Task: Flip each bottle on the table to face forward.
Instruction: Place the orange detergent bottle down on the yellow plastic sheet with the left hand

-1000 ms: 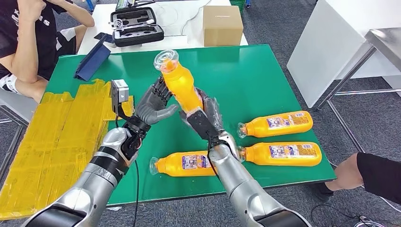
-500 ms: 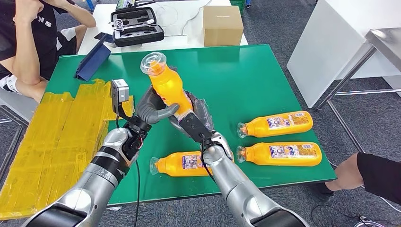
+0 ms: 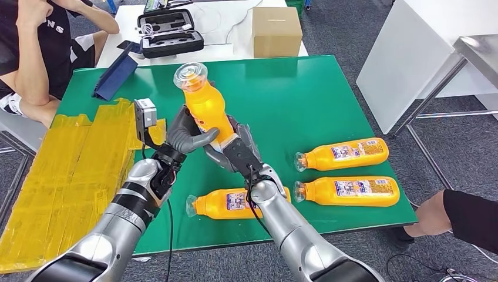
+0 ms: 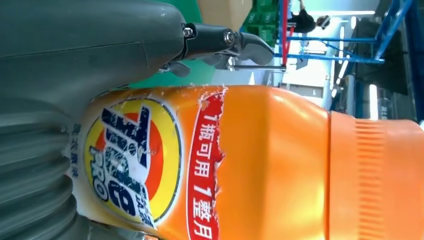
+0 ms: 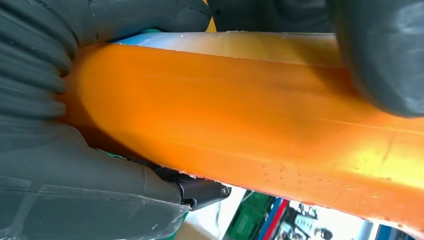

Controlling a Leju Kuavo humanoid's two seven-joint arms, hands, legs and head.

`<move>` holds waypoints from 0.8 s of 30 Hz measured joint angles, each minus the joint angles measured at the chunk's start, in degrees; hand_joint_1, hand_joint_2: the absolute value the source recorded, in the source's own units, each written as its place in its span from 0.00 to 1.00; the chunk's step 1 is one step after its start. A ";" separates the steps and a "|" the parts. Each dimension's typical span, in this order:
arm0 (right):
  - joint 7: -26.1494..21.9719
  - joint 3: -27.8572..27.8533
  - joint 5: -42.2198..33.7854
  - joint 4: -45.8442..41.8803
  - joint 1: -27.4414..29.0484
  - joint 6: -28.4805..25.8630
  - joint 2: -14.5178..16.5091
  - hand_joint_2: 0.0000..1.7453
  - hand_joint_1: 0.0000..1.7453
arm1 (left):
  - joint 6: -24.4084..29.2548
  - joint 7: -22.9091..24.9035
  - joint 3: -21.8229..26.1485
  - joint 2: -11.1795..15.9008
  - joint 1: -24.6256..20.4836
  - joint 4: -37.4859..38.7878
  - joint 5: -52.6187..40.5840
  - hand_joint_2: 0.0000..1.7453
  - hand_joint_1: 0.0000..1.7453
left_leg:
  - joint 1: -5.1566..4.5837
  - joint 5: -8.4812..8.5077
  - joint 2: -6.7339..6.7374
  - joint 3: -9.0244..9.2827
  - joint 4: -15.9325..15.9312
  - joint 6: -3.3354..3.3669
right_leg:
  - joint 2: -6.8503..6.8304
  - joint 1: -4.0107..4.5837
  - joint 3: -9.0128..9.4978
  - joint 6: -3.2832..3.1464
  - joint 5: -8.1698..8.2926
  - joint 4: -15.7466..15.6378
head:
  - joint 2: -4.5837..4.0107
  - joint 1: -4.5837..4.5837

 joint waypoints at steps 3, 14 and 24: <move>0.96 2.26 -1.80 -0.14 -0.02 2.03 -0.11 1.00 0.96 | 0.83 -0.78 0.03 0.15 -0.09 0.45 0.06 1.00 0.75 | 0.00 0.00 -0.01 0.00 0.00 0.00 | 0.00 0.00 0.01 0.00 0.00 0.00 | 0.00 -0.01; 2.93 7.82 -2.42 2.56 -1.30 2.52 -0.83 1.00 0.99 | 10.44 -4.12 1.09 0.11 2.51 -1.75 -1.51 1.00 1.00 | 0.00 0.00 0.00 -0.02 0.00 -0.01 | 0.00 0.00 -0.01 0.00 0.00 0.00 | 0.00 -0.02; 2.54 8.00 -2.39 3.62 -1.46 2.52 -0.98 1.00 1.00 | 11.93 -3.77 1.83 -0.27 3.50 -2.72 -2.00 1.00 1.00 | 0.00 0.01 0.00 -0.01 0.00 -0.01 | 0.00 0.00 -0.01 0.00 0.00 0.00 | 0.00 0.00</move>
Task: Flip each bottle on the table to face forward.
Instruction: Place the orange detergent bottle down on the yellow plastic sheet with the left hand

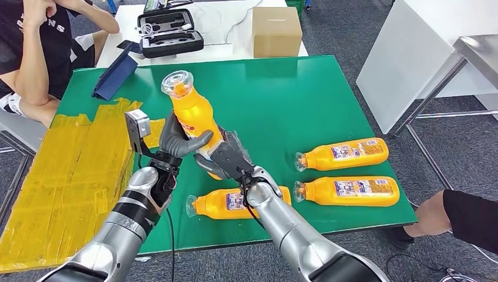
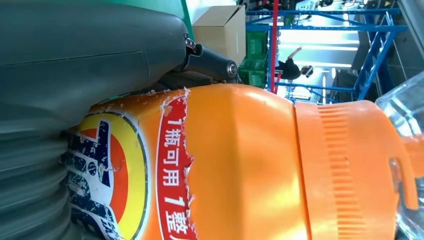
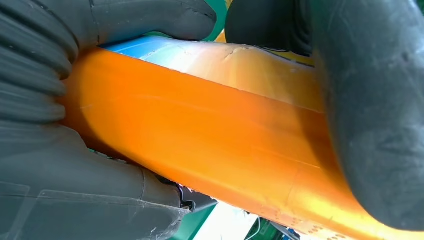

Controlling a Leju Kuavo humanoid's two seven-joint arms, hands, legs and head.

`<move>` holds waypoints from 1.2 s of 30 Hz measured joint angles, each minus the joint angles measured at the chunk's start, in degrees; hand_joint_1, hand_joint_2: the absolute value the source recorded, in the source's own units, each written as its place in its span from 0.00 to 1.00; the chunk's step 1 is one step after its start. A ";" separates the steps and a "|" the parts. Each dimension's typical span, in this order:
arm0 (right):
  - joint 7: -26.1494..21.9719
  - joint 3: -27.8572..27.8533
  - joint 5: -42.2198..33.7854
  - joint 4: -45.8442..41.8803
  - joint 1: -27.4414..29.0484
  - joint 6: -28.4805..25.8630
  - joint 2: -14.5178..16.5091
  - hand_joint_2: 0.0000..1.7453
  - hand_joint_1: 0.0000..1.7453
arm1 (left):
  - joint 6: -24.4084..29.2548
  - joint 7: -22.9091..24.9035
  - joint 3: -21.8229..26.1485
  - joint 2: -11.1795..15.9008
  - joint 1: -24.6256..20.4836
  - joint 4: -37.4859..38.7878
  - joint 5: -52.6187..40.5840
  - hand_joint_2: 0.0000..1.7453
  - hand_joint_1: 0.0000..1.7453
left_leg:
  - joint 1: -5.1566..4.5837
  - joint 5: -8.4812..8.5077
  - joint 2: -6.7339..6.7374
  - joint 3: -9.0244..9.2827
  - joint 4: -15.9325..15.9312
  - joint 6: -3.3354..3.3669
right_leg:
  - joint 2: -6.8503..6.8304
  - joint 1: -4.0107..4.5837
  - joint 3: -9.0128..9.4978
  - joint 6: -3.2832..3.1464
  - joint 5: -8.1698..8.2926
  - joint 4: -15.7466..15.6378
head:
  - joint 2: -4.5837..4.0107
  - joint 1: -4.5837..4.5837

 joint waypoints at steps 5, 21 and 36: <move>-0.41 -0.12 0.06 0.15 0.07 -0.08 -0.16 1.00 0.06 | 0.51 0.02 0.22 -0.08 0.30 -0.58 -0.18 1.00 1.00 | 0.00 0.00 0.00 0.00 0.00 0.00 | 0.00 0.00 -0.01 0.00 0.00 0.00 | 0.00 0.01; 1.05 -2.62 -4.80 -21.99 11.14 -0.75 -2.69 0.25 0.00 | 21.72 -0.17 5.18 3.74 -2.02 -6.61 -20.26 1.00 1.00 | 0.01 0.00 0.01 -0.02 -0.01 0.00 | 0.00 0.01 -0.05 -0.01 -0.01 0.00 | 0.00 0.02; 1.25 -2.99 -8.31 -40.17 17.36 0.45 -5.39 1.00 0.00 | 27.80 18.17 4.71 13.86 -16.70 7.23 -66.52 1.00 1.00 | 0.02 0.07 0.08 0.00 -0.01 -0.06 | 0.03 0.02 -0.08 -0.03 0.03 0.02 | 0.00 0.01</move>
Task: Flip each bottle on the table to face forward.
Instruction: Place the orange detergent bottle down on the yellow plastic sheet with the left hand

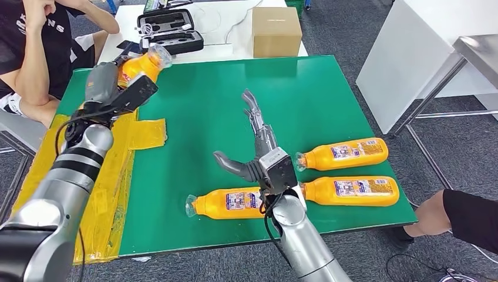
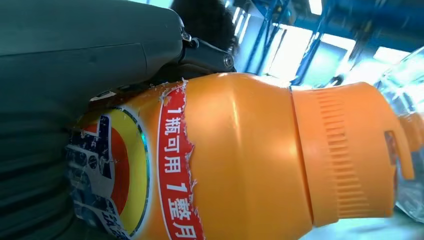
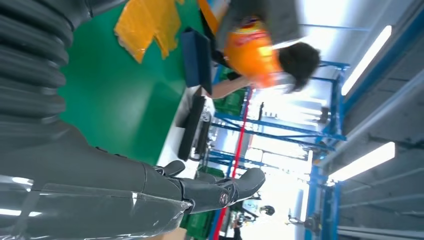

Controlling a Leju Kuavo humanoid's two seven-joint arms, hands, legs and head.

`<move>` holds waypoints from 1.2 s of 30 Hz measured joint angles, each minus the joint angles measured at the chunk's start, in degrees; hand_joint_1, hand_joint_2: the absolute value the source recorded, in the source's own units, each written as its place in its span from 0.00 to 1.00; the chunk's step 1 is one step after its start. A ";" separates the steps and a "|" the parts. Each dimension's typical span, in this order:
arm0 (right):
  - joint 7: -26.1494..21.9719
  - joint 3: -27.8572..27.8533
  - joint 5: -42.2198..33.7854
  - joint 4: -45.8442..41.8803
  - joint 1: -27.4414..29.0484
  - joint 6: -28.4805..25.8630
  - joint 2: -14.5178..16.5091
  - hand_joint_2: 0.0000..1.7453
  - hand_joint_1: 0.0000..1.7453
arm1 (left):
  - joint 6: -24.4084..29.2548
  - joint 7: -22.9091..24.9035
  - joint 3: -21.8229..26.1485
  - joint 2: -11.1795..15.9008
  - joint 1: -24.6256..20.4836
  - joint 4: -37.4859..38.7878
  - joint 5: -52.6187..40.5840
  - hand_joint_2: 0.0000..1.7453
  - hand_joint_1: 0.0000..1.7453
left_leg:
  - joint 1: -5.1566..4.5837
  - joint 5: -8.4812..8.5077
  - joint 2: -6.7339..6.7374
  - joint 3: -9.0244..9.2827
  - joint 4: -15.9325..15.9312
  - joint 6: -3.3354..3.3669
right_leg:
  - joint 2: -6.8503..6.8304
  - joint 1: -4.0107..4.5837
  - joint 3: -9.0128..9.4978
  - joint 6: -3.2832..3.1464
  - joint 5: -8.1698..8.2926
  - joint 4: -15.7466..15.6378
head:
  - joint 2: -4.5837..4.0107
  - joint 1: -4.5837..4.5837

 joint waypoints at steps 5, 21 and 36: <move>0.30 0.01 -0.92 -2.74 0.52 1.06 -0.36 1.00 0.00 | -10.83 5.30 -4.43 2.68 -4.75 8.87 -10.73 1.00 1.00 | 0.00 0.00 0.00 -0.01 -0.01 -0.01 | 0.00 -0.01 0.01 0.00 0.00 0.02 | 0.00 0.01; 0.44 0.15 -2.78 -3.23 0.35 3.05 -1.15 1.00 0.00 | -27.14 1.21 -8.22 7.12 -5.12 19.13 -12.99 1.00 1.00 | 0.00 0.00 -0.04 -0.04 -0.02 -0.01 | -0.01 0.00 0.00 -0.01 -0.01 0.05 | 0.00 0.02; 0.49 0.49 -3.38 -0.17 -1.13 3.86 -1.15 1.00 0.00 | -27.79 -4.72 -6.28 8.41 -2.26 20.26 -9.18 1.00 0.77 | -0.01 0.00 -0.07 -0.06 -0.02 -0.01 | -0.02 -0.01 0.00 -0.01 -0.02 0.05 | 0.00 0.02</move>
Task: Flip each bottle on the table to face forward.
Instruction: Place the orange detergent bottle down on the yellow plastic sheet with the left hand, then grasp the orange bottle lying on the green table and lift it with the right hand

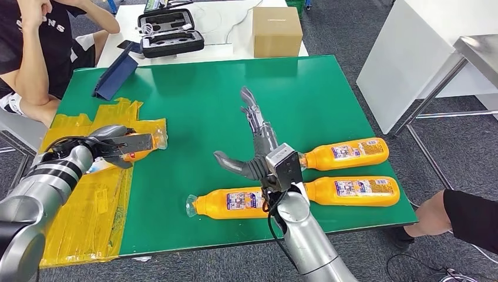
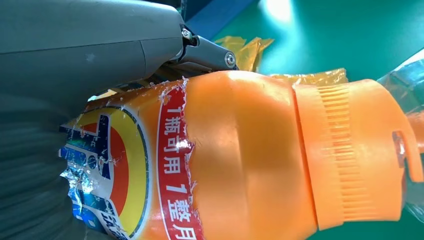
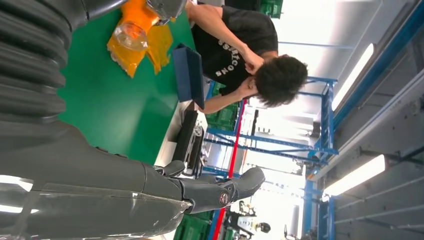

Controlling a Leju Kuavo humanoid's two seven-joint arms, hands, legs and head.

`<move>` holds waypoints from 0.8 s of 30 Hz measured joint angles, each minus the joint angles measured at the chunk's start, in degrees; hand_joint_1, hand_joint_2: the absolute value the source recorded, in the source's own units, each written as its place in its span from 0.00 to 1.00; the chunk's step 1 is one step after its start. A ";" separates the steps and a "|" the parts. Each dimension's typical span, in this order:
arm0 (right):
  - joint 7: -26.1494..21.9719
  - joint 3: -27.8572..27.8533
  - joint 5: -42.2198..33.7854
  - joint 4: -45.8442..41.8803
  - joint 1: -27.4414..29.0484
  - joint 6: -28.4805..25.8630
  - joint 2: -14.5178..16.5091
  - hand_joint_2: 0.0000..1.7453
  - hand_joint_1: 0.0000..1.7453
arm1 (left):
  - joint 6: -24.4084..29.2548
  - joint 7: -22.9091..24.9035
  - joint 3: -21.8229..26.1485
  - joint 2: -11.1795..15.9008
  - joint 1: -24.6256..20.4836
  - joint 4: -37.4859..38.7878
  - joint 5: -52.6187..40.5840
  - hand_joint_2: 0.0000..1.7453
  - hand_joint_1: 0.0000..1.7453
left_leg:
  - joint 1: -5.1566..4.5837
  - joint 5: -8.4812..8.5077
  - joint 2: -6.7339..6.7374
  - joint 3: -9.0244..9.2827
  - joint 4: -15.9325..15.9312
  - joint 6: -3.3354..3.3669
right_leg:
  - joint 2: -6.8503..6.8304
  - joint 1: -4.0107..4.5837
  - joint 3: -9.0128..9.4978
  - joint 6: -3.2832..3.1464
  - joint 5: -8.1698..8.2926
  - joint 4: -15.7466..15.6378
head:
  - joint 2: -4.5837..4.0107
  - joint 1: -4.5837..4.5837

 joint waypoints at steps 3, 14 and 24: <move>0.00 0.11 0.00 0.66 -0.29 0.03 0.00 1.00 0.00 | 1.04 -0.10 0.62 -0.09 0.84 0.00 0.68 1.00 0.39 | 0.00 0.00 0.01 0.00 0.00 0.00 | 0.00 0.00 -0.01 0.00 0.00 0.00 | 0.00 0.00; 0.34 0.54 0.00 2.71 -1.49 0.24 0.02 1.00 0.00 | 3.88 1.04 2.33 -1.23 2.47 0.00 1.55 1.00 0.00 | 0.00 0.00 0.00 0.00 0.00 0.00 | 0.00 0.00 -0.01 0.00 0.00 0.00 | 0.00 0.00; 0.62 0.54 0.00 4.48 -2.60 0.73 0.11 1.00 0.00 | 5.80 3.44 2.57 -2.67 4.69 0.02 0.35 1.00 0.00 | 0.00 0.00 0.01 0.01 0.00 0.00 | 0.00 0.00 -0.01 0.00 0.00 0.00 | 0.00 0.00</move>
